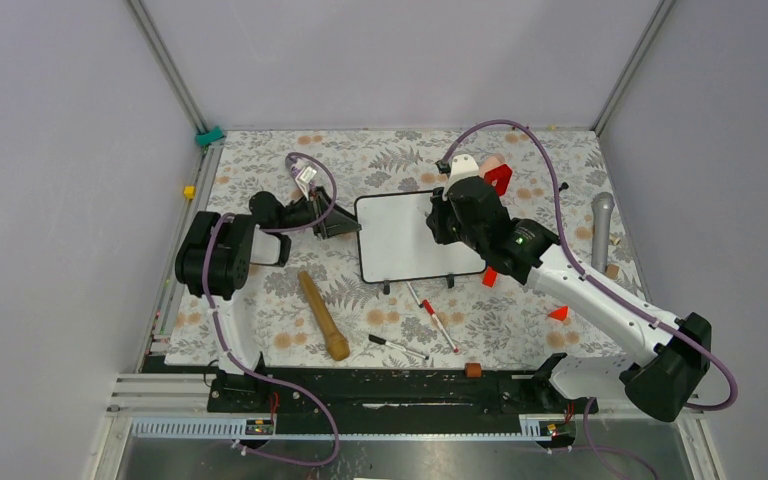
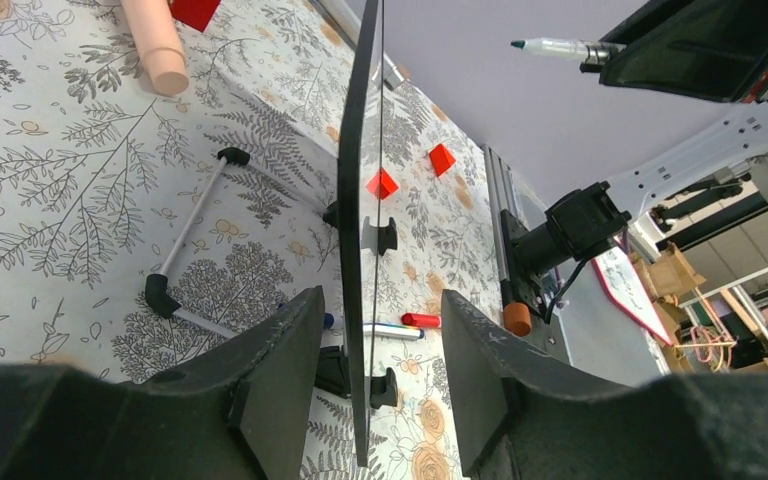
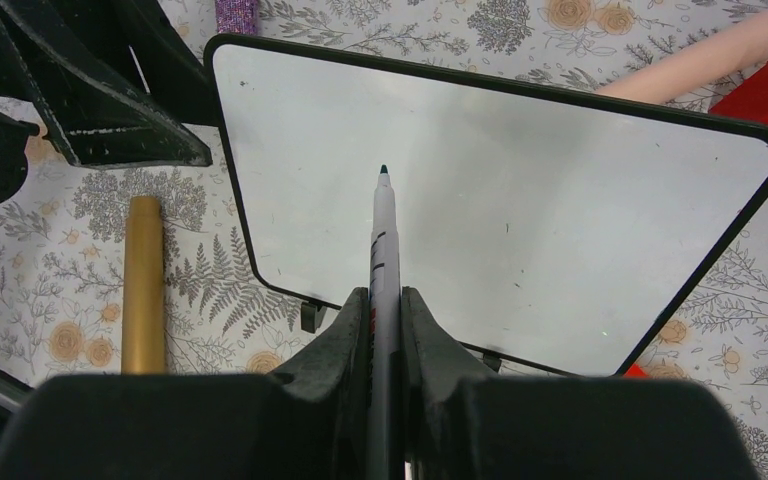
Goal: Write a sentence on the whiteboard
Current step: Adjust the whiteboard at the center of the board, then write a sentence on the whiteboard.
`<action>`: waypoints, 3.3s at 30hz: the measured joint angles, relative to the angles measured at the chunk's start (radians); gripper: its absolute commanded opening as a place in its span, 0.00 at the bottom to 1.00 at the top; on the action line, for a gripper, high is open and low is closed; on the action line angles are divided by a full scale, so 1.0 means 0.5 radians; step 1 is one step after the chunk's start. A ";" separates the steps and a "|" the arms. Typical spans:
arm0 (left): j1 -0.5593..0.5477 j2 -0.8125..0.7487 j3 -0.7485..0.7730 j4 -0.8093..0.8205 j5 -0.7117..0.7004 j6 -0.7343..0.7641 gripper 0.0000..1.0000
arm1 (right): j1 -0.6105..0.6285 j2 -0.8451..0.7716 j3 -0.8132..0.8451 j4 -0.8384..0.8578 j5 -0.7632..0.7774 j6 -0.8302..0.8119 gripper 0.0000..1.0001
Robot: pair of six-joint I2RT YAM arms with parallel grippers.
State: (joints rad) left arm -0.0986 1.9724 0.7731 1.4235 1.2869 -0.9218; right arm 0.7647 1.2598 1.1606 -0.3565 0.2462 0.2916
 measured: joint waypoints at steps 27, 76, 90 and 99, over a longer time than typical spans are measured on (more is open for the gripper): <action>0.005 0.126 -0.069 -0.003 -0.029 -0.041 0.27 | 0.000 -0.005 0.002 0.002 -0.005 0.011 0.00; -0.036 0.142 -0.058 -0.014 0.008 0.095 0.00 | 0.000 -0.034 -0.105 -0.011 -0.056 0.072 0.00; -0.035 0.143 -0.057 0.002 0.031 0.114 0.00 | 0.000 0.121 0.077 -0.008 -0.151 0.099 0.00; -0.042 0.148 -0.054 0.018 0.032 0.008 0.00 | 0.000 0.051 0.006 0.020 -0.146 0.107 0.00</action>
State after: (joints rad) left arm -0.1196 2.0464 0.7460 1.4322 1.3029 -0.9176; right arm 0.7647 1.2854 1.1637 -0.3466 0.1730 0.3450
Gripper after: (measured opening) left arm 0.047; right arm 0.155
